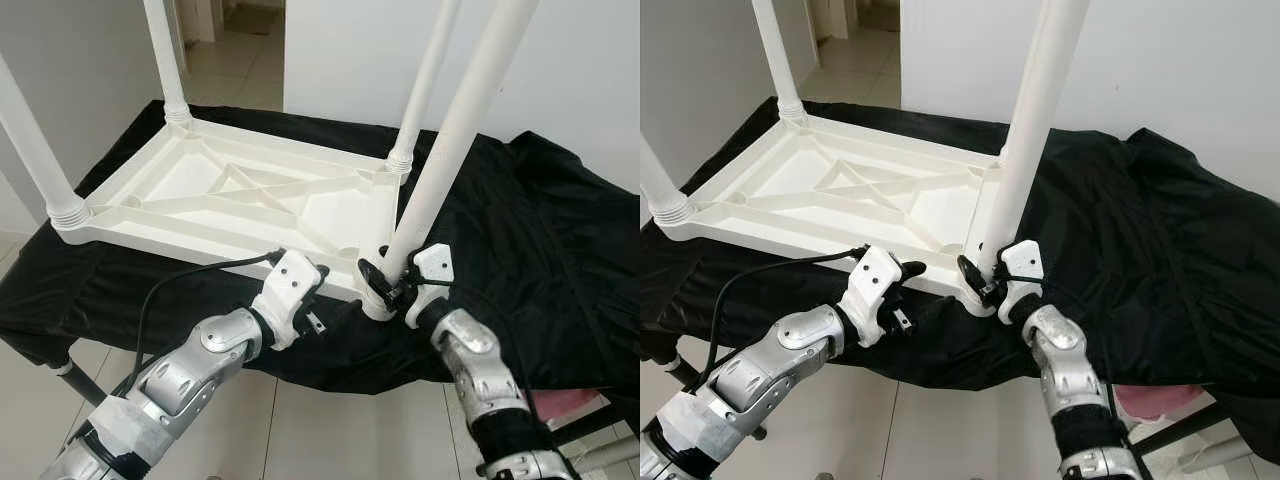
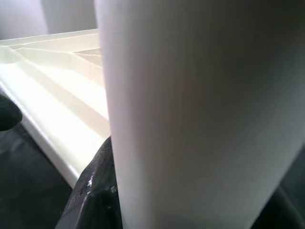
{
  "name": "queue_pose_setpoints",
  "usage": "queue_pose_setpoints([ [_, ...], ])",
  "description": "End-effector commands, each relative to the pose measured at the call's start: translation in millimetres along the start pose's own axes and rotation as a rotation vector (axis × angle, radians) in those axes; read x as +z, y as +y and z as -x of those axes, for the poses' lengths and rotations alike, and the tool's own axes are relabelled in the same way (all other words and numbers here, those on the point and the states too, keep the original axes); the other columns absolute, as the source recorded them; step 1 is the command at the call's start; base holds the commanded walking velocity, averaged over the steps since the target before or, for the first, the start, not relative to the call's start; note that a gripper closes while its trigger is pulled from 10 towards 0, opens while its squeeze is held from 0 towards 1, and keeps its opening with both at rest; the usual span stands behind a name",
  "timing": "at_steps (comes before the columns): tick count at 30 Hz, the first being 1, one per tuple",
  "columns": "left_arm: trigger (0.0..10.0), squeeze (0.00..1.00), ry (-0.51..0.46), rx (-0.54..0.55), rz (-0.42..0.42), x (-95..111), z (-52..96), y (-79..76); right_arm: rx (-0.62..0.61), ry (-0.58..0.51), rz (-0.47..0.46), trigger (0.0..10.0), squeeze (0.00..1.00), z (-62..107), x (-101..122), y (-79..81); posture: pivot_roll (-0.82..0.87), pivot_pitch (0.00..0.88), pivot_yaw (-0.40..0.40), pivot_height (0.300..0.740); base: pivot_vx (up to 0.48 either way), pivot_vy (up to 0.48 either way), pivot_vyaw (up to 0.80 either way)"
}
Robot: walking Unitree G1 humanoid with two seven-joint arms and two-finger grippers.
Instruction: Building children table
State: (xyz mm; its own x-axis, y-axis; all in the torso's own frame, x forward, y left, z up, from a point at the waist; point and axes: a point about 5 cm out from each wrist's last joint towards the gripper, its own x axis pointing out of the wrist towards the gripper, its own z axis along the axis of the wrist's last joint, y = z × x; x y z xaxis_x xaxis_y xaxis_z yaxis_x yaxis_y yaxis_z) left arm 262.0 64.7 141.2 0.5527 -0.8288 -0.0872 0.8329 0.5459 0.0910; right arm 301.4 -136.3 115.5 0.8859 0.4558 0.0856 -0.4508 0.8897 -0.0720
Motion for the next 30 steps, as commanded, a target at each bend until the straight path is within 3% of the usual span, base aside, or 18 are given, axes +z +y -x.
queue_pose_setpoints([
  [1,10.0,0.00,0.012,-0.228,-0.002,-0.3,2.1,-11.6,-0.048,0.031,0.013,10.0,0.00,2.8,-4.3,0.7,-0.02,0.000,-0.057,0.740,0.000,0.000,0.00],
  [2,10.0,0.00,0.013,-0.225,-0.001,-0.4,3.0,-11.2,-0.105,0.032,0.001,10.0,0.00,3.4,-4.1,2.8,-0.01,0.000,-0.060,0.740,0.000,0.000,0.00],
  [7,10.0,0.00,0.014,-0.223,-0.001,-0.4,3.7,-11.0,-0.156,0.035,-0.014,10.0,0.00,4.3,-4.2,3.9,-0.01,0.000,-0.060,0.740,0.000,0.000,0.00],
  [9,10.0,0.00,0.015,-0.217,0.002,-0.2,4.7,-10.1,-0.341,0.031,-0.063,10.0,0.00,9.0,-2.1,1.9,-0.01,0.000,-0.061,0.740,0.000,0.000,0.00],
  [10,10.0,0.00,0.015,-0.217,0.002,-0.2,4.7,-10.1,-0.341,0.031,-0.063,10.0,0.00,9.0,-2.1,1.9,-0.01,0.000,-0.061,0.740,0.000,0.000,0.00],
  [13,10.0,0.00,0.010,-0.217,0.010,-0.2,4.0,-13.6,-0.550,0.011,-0.144,10.0,0.00,10.4,1.2,2.0,-0.01,0.000,-0.070,0.740,0.000,0.000,0.00],
  [18,10.0,0.00,0.008,-0.225,0.027,-0.9,4.7,-18.6,-0.553,-0.047,-0.164,10.0,0.00,6.8,10.9,9.1,-0.01,0.000,-0.058,0.740,0.000,0.000,0.00],
  [24,10.0,0.00,0.016,-0.240,0.028,-1.7,5.7,-21.1,-0.499,-0.036,-0.191,10.0,0.00,9.1,13.3,16.4,-0.01,0.000,-0.057,0.740,0.000,0.000,0.00],
  [25,10.0,0.00,0.017,-0.241,0.027,-1.5,5.9,-20.3,-0.493,-0.044,-0.181,10.0,1.00,9.8,15.1,16.9,-0.01,0.000,-0.054,0.740,0.000,0.000,0.00],
  [30,10.0,0.00,0.018,-0.241,0.025,-0.8,5.6,-19.1,-0.493,-0.060,-0.156,10.0,1.00,11.7,19.4,14.1,-0.02,0.000,-0.051,0.740,0.000,0.000,0.00],
])
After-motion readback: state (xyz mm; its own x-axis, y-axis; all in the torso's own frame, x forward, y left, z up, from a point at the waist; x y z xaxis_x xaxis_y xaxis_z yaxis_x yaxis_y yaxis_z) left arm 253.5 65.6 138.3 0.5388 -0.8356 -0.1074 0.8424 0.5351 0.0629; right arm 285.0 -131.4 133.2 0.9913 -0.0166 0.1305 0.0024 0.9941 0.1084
